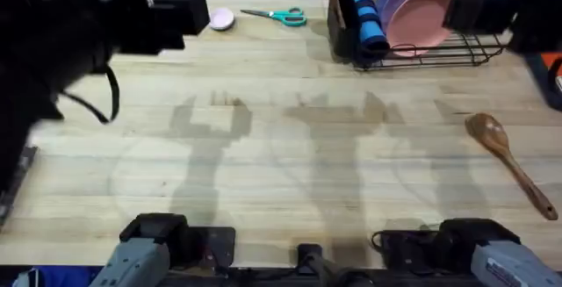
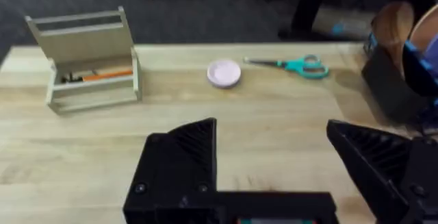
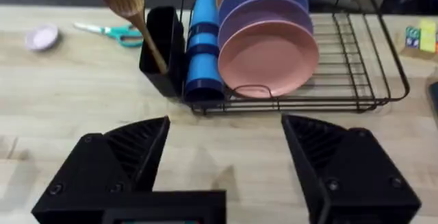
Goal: Pick up the spoon on the table one by one and put them onto the rack
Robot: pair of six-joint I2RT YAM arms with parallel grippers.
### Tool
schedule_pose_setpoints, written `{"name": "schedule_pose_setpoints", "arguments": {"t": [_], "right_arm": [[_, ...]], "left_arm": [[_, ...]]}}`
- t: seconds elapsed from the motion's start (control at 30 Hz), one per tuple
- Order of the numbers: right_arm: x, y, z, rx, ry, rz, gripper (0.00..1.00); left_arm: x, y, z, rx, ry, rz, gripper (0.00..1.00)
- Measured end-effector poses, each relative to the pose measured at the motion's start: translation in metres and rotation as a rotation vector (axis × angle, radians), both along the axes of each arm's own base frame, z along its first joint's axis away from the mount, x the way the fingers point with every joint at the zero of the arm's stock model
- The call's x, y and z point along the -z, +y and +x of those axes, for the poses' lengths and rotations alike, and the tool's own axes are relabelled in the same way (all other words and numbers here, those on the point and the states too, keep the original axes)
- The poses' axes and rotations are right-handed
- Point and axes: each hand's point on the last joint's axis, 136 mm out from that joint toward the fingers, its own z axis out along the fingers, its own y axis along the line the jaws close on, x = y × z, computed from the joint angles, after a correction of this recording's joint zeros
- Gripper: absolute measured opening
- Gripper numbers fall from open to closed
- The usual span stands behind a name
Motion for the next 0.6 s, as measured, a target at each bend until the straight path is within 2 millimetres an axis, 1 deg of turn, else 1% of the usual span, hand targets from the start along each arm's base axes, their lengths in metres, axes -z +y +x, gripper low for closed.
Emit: {"name": "schedule_pose_setpoints", "arguments": {"t": [0.13,0.33,0.43,0.53,0.6], "right_arm": [[-0.007,0.001,0.011,-0.004,0.086,0.002,0.992],[-0.005,0.001,0.022,-0.006,0.154,0.004,0.992],[-0.002,0.001,0.022,-0.006,0.162,0.004,0.992],[-0.002,0.001,0.022,0.004,0.167,0.02,0.992],[0.002,0.001,0.019,0.013,0.188,0.032,0.992]], "left_arm": [[-0.001,0.0,0.011,0.001,0.089,0.0,0.993],[0.004,-0.001,0.02,0.004,0.16,-0.001,0.993],[0.008,-0.001,0.021,0.007,0.177,-0.003,0.993],[0.008,-0.002,0.02,0.007,0.175,-0.003,0.993],[0.008,-0.002,0.02,0.007,0.176,-0.003,0.993]]}}
